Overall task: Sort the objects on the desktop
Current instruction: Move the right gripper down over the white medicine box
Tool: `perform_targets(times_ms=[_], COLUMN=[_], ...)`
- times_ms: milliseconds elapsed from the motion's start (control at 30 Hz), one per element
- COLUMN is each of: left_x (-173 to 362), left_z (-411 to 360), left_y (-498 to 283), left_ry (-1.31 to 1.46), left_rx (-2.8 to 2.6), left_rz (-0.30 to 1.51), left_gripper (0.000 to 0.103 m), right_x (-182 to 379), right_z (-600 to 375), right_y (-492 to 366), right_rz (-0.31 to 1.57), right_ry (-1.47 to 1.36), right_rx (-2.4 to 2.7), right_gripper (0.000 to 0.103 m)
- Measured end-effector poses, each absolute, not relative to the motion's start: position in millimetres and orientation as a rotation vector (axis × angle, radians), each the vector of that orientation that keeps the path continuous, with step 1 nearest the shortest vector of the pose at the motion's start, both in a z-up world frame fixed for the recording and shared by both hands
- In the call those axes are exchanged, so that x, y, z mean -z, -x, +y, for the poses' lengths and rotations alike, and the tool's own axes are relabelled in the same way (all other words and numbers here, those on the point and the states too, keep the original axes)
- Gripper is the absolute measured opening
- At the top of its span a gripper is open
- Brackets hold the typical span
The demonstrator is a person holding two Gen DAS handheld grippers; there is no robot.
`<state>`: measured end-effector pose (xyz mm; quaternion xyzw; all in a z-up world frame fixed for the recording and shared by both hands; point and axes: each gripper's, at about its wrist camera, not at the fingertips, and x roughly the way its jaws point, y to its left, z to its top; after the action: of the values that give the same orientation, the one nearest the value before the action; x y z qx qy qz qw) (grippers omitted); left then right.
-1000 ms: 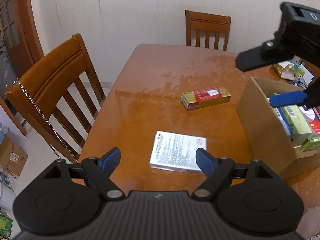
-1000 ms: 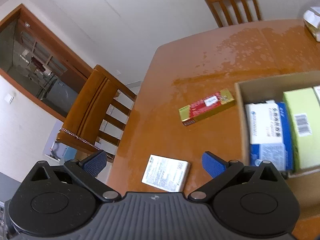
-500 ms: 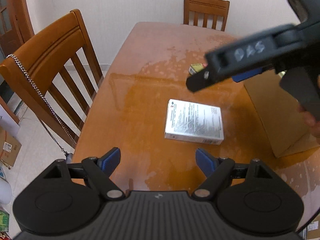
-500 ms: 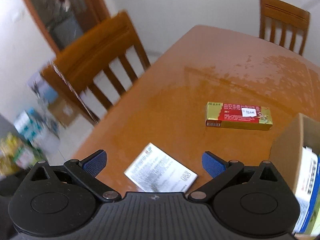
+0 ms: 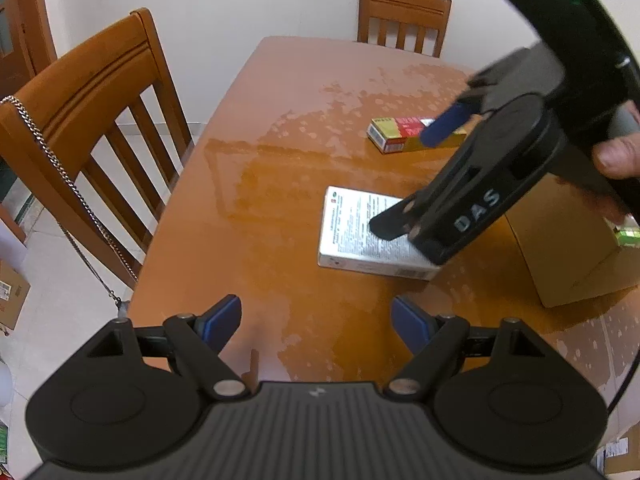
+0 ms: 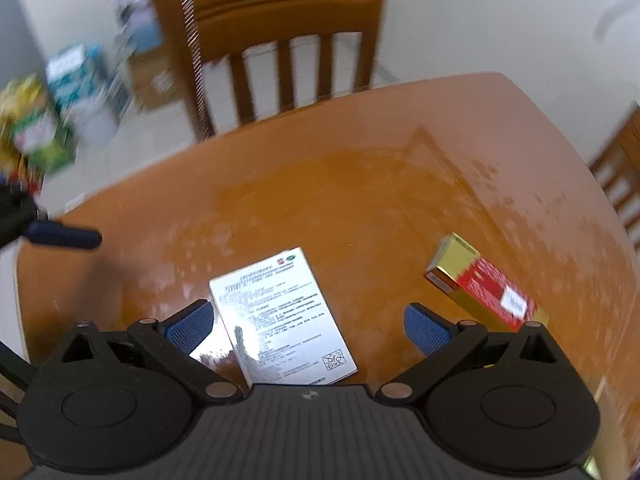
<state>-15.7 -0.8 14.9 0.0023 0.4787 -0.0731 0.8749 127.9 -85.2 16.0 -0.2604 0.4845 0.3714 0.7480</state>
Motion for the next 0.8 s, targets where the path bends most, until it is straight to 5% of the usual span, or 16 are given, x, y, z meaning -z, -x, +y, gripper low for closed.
perform_targets(times_ms=[800], left_x=[-7], left_z=[7], left_y=[27], left_ry=[0.033], left_rx=[0.123], left_rz=[1.037], left_gripper=[0.082], right_x=[29], right_z=[-49], right_y=[-128], right_rz=[1.079], right_ry=[0.872], right_rx=[-1.022], right_gripper=[0.103])
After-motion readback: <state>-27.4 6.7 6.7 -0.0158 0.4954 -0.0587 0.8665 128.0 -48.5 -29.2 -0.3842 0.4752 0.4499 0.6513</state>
